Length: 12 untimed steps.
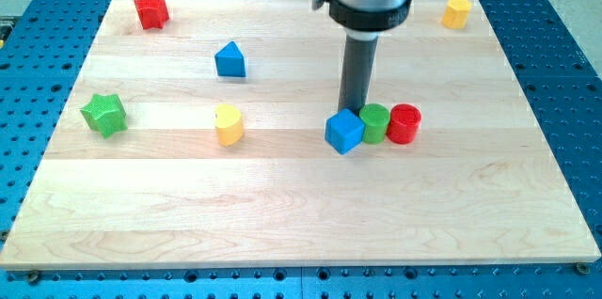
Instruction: Place the cube at the bottom center of the board
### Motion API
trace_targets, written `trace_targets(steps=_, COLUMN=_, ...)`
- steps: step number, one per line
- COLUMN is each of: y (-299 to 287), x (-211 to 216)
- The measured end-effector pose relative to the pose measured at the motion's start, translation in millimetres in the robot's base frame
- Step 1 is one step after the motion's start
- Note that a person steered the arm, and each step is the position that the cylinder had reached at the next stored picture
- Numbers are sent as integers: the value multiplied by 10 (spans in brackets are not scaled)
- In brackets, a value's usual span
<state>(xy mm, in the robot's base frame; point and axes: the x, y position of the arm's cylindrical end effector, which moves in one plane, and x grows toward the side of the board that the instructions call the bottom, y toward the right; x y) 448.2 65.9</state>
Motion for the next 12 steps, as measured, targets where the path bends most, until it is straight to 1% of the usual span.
trace_targets(steps=2, y=0, x=113)
trace_targets(steps=3, y=-104, x=330)
trace_targets(steps=5, y=-826, x=479)
trace_targets(steps=6, y=-914, x=599)
trace_targets(steps=8, y=-477, x=121)
trace_targets(steps=9, y=-371, x=171)
trace_targets(steps=10, y=-371, x=665)
trace_targets(steps=11, y=-371, x=1057)
trace_targets(steps=12, y=-371, x=1145)
